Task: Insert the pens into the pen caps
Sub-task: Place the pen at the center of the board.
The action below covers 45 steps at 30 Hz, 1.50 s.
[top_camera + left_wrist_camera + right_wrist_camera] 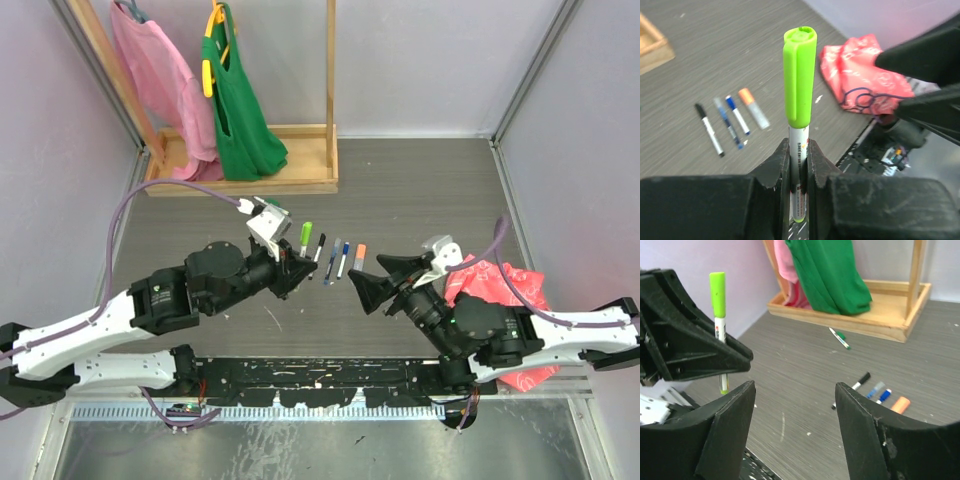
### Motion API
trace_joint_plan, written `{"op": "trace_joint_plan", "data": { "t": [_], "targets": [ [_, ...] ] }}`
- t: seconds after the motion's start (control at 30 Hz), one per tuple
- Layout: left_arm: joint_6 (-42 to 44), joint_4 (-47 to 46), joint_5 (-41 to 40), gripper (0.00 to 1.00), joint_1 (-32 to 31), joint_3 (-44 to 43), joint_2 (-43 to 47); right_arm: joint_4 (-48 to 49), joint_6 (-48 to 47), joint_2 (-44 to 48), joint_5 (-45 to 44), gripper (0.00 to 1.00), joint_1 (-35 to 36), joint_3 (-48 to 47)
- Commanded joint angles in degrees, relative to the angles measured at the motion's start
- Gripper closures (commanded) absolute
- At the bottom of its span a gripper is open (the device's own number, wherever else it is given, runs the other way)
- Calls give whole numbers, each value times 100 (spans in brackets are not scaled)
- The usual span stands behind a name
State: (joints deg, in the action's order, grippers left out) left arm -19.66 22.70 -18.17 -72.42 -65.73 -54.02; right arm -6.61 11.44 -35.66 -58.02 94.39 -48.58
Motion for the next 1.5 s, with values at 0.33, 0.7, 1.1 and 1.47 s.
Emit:
{"op": "trace_joint_plan", "data": {
  "t": [0.33, 0.7, 1.1, 1.47],
  "targets": [
    [-680, 568, 460, 100, 1397, 796, 56, -1161, 986, -1048, 2514, 20, -2945, -38],
    [-360, -146, 1666, 100, 2661, 1160, -1000, -1114, 1749, -1064, 4953, 6, -5284, 1010],
    [115, 115, 1799, 98, 3108, -245, -3642, -1531, 2377, 24, 5233, 1, -5674, 1886],
    [336, 314, 1483, 100, 3139, -1042, -5078, -2218, 2669, 783, 5230, 1, -5669, 2080]
  ]
}}
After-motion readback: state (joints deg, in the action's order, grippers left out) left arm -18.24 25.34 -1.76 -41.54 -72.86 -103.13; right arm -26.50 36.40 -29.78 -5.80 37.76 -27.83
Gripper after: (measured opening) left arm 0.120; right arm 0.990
